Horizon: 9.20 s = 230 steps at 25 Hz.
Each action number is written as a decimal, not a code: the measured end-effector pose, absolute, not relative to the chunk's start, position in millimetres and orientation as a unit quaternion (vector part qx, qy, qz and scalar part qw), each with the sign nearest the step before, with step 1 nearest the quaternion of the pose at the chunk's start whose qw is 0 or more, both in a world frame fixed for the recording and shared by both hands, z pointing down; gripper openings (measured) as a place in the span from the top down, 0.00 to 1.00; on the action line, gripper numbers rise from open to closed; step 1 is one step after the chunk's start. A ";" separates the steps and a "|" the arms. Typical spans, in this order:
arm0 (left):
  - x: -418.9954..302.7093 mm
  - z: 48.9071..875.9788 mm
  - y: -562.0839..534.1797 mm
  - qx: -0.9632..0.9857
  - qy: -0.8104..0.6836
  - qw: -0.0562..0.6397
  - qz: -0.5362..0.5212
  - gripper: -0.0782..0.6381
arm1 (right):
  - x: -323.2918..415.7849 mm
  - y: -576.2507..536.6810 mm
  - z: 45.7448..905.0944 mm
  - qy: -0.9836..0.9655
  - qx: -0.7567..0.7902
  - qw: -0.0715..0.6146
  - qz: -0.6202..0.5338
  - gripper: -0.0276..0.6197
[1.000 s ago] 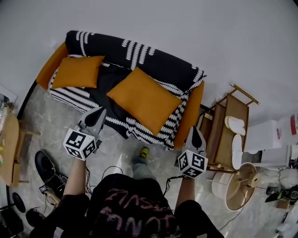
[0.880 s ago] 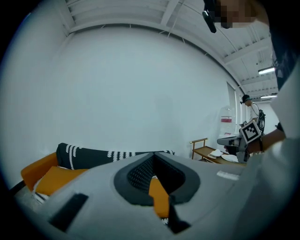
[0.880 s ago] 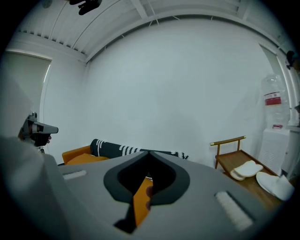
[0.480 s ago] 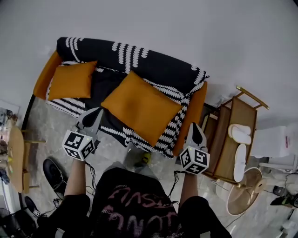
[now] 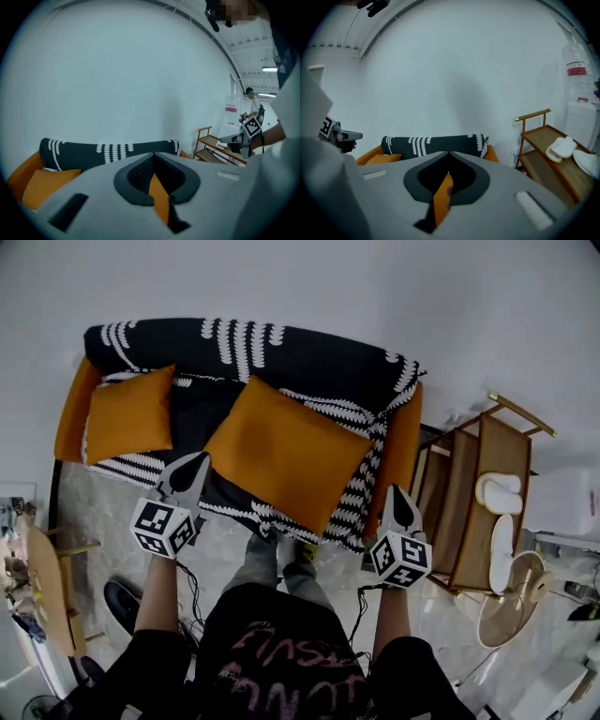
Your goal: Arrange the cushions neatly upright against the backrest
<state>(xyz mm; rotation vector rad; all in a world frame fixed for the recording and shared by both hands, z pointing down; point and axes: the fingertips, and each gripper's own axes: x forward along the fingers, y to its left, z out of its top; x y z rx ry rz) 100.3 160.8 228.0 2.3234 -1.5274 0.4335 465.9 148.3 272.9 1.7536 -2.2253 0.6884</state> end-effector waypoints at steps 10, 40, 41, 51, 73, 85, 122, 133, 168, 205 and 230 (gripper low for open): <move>55.0 323.5 84.9 0.822 -0.488 0.213 0.201 0.89 | 427.4 117.6 352.8 -0.713 0.621 0.155 0.286 0.90; 17.4 658.6 -9.1 0.794 -0.372 0.311 0.367 0.40 | 407.7 126.5 675.4 -0.602 0.590 0.204 0.497 0.33; 18.7 665.9 -9.9 0.793 -0.368 0.311 0.372 0.40 | 407.5 125.3 681.8 -0.604 0.586 0.207 0.499 0.32; 12.9 674.6 -5.6 0.797 -0.385 0.303 0.353 0.72 | 379.3 120.3 684.2 -0.650 0.559 0.219 0.467 0.52; 20.9 545.8 -18.6 0.827 -0.458 0.227 0.236 0.88 | 384.1 61.8 541.1 -0.711 0.599 0.255 0.265 0.71; 20.5 454.6 -74.8 0.843 -0.483 0.168 0.169 0.88 | 389.0 -25.9 452.3 -0.744 0.608 0.223 0.164 0.71; 38.1 577.7 -127.7 0.757 -0.566 0.250 0.212 0.76 | 438.4 -120.5 587.5 -0.768 0.551 0.206 0.254 0.60; -8.5 530.9 -92.4 0.726 -0.620 0.249 0.166 0.78 | 400.1 -86.6 525.1 -0.797 0.525 0.221 0.201 0.63; -295.4 292.1 488.3 0.369 -0.909 0.191 -0.030 0.90 | -172.7 234.7 301.9 -0.981 0.020 0.188 0.049 0.94; -489.5 218.6 678.3 0.270 -0.950 0.131 -0.085 0.90 | -476.9 407.2 210.2 -0.990 -0.094 0.103 0.014 0.94; -739.6 213.8 347.0 0.525 -0.832 0.178 -0.013 0.90 | -562.9 108.3 240.1 -0.958 0.203 0.097 0.176 0.94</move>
